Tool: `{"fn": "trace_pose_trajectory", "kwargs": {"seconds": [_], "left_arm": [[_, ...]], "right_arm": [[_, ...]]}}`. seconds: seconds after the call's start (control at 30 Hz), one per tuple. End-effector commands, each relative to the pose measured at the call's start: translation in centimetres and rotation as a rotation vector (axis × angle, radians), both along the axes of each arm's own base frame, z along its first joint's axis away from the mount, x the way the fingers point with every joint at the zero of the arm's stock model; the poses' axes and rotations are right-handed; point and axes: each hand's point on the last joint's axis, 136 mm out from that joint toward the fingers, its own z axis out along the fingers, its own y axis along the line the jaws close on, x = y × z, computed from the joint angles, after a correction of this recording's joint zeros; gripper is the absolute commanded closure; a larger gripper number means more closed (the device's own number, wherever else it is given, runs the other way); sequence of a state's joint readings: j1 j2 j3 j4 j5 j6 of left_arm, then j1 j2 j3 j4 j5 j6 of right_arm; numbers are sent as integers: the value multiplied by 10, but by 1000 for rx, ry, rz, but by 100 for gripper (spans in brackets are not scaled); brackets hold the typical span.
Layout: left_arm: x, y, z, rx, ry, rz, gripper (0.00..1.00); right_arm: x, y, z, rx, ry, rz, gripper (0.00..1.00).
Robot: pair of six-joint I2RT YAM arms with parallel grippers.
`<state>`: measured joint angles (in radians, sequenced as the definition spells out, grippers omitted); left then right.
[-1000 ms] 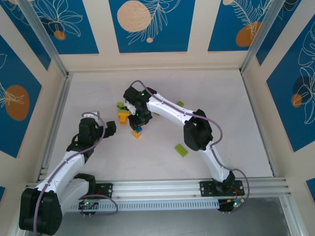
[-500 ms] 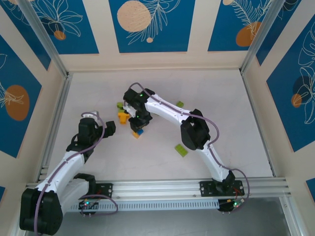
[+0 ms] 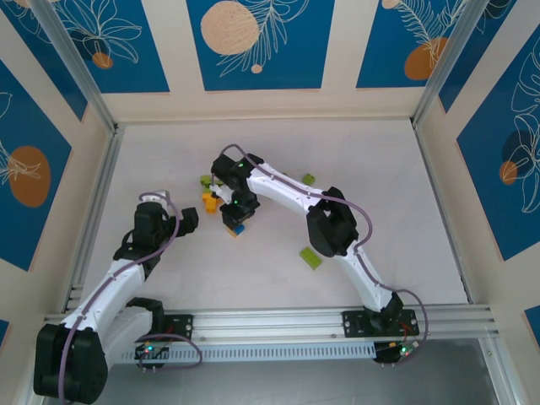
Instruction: Assemble a carrot with lego
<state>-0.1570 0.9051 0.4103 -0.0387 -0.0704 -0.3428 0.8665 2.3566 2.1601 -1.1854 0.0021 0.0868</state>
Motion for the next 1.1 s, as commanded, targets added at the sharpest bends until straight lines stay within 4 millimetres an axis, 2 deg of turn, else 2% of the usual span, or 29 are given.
{"fn": "trace_pose_trajectory", "kwargs": {"seconds": [0.0,0.8,0.9,1.07], "left_arm": [[2,1,7,-24,-21,7,0],[2,0,5,-28,-19,2,0],[2,0,5,-28,-19,2,0],[3,0,6,-29,-21,1,0]], "right_arm": [[-7,-3,-16,-25,48,34,71],[-15,-23,-57,-139,126,58,72],[-12,-19,-44,-103,95,42,74],[-11,-18,6,-43,24,39,74]]}}
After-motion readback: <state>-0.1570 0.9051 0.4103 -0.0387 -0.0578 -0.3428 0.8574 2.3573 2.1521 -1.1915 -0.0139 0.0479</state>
